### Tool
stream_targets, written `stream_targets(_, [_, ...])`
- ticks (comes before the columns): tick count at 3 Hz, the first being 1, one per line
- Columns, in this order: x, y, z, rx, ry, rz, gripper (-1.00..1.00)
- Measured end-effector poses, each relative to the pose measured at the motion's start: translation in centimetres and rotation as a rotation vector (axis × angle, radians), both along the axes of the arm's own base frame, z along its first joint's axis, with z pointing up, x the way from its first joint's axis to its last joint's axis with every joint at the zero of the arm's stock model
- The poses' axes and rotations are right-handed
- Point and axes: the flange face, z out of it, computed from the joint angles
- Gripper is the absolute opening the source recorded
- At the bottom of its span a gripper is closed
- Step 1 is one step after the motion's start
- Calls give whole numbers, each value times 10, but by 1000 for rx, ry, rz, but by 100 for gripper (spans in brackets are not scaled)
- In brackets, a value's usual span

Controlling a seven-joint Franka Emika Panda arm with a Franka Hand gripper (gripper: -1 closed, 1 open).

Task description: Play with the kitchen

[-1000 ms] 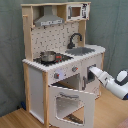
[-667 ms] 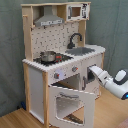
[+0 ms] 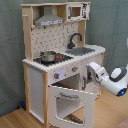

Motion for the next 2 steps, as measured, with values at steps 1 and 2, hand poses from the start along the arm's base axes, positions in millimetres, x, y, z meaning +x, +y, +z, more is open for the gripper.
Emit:
stream_targets(1, [16,2,8,83,-17,30,100])
stream_targets(2, [18,9,16,26,14,43,100])
